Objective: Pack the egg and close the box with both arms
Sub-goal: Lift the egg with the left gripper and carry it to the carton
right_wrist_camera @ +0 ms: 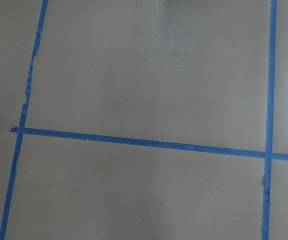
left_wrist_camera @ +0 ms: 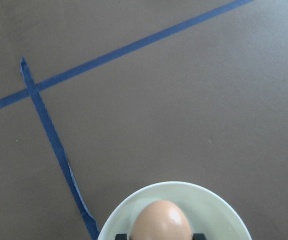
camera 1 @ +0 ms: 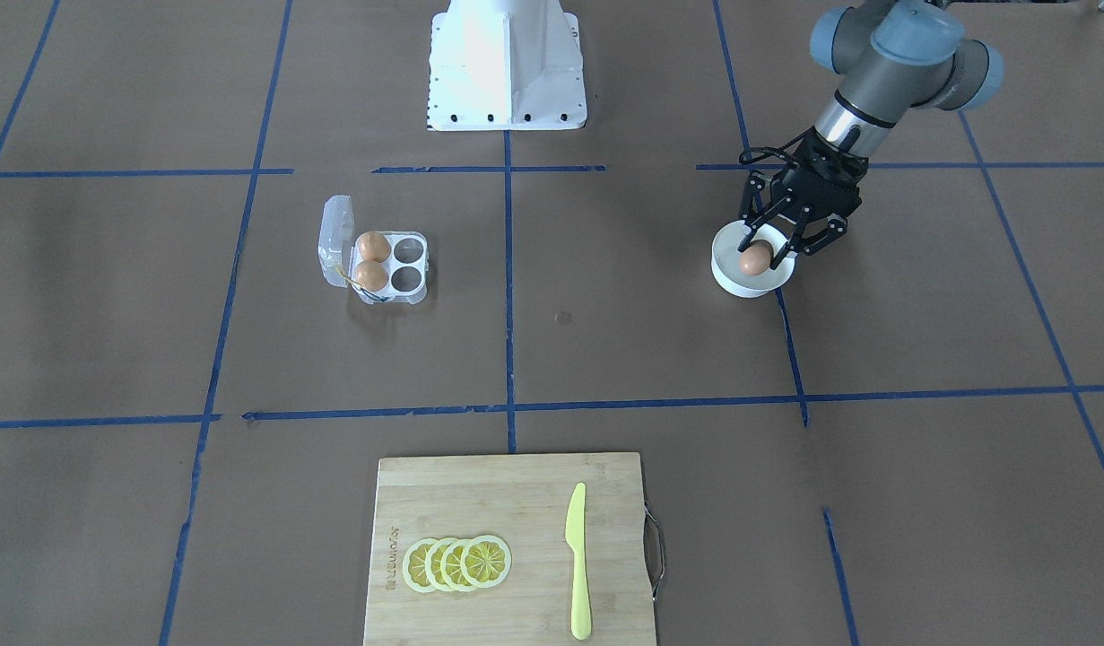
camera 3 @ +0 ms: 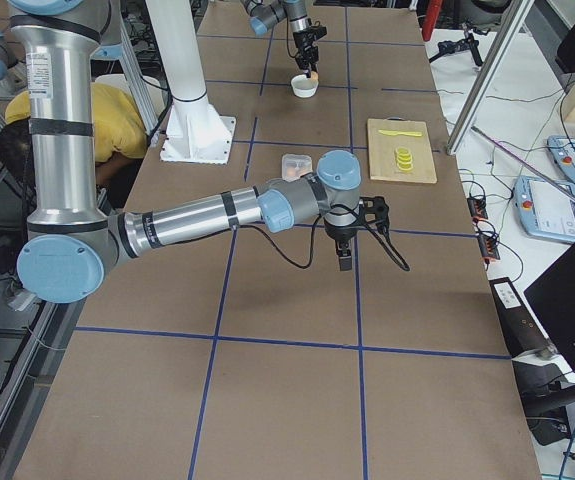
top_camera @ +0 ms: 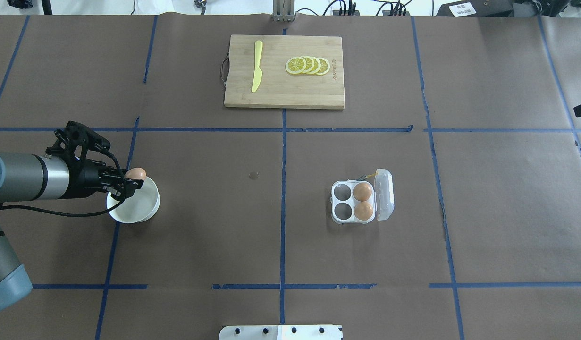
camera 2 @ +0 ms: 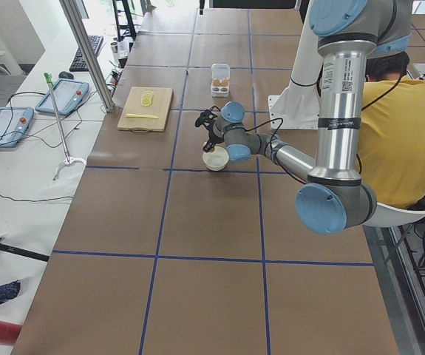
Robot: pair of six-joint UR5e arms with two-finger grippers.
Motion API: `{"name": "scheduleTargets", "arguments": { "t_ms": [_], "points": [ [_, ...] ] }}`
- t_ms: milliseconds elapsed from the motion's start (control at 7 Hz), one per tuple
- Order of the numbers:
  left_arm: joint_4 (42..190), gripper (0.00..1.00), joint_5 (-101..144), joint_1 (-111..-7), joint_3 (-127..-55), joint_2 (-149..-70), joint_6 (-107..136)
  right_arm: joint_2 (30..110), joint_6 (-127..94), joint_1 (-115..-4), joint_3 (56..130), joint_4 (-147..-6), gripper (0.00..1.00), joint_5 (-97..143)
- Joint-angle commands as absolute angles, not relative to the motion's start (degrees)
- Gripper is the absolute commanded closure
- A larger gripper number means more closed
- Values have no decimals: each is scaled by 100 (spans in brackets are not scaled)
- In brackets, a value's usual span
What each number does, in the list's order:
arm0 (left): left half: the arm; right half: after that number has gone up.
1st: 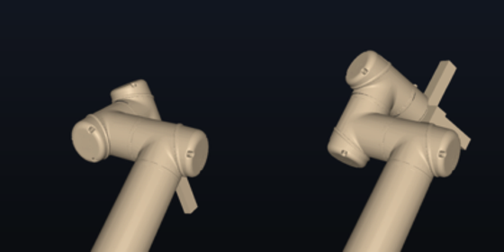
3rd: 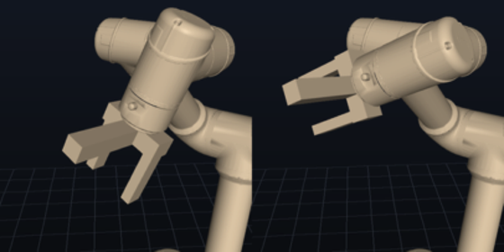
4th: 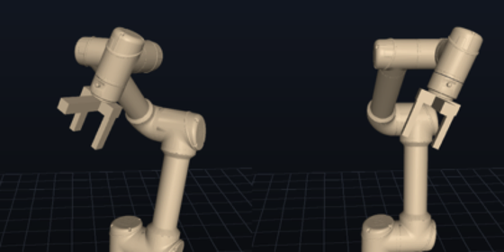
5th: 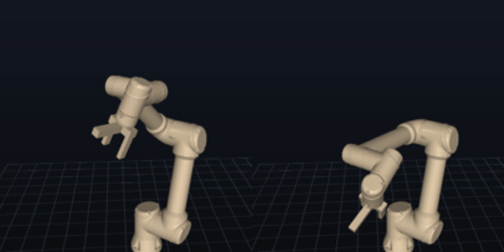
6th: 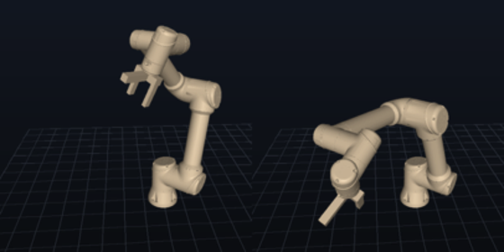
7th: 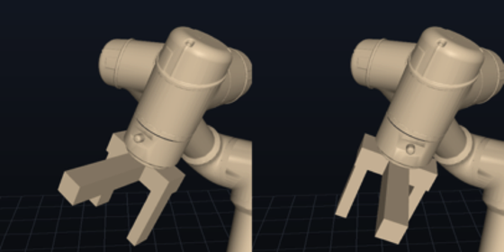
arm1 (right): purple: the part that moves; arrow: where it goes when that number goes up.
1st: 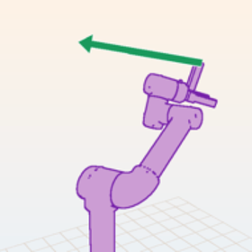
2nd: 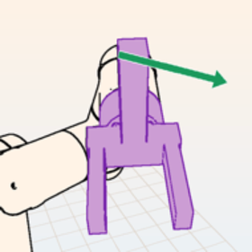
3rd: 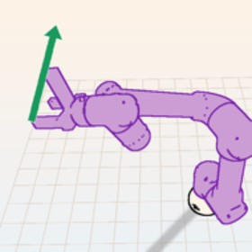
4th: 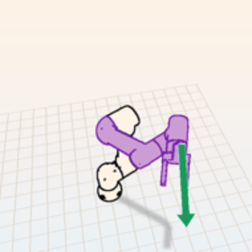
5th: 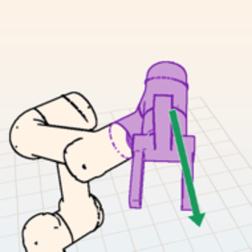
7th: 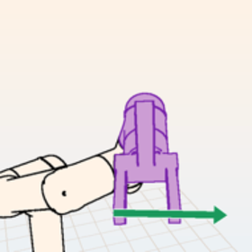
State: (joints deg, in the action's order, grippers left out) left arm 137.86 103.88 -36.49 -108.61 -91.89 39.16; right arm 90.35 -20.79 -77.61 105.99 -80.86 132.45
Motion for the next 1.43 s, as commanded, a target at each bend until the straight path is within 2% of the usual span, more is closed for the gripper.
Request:
{"name": "scheduleTargets", "arguments": {
  "t_ms": [0, 143, 286, 429, 714, 1000, 1286],
  "points": [
    [14456, 100, 9979, -3639, -10645, -10128, 3893, 9035, -2083, -7761, 10600, -8086, 0, 13245],
    [14719, 100, 9915, -3586, -10252, -10795, 3946, 9026, -2083, -7761, 10600, -8086, 0, 13245],
    [15244, 100, 9827, -3525, -9857, -11132, 4338, 9026, -2083, -7761, 10600, -8086, 0, 13245],
    [15632, 100, 8921, -3255, -9792, -11162, 4403, 9026, -2083, -7761, 10600, -8086, 0, 13245],
    [15777, 100, 7731, -2289, -9503, -11705, 4308, 9026, -2092, -7761, 10617, -8086, 0, 13245],
    [15794, 100, 7822, -1857, -9020, -12197, 2585, 9026, -2092, -7761, 10626, -8086, 0, 13245],
    [15785, 100, 7822, -1706, -7968, -13109, 2243, 9035, -2092, -7761, 10617, -8086, 0, 13245]
  ]
}}
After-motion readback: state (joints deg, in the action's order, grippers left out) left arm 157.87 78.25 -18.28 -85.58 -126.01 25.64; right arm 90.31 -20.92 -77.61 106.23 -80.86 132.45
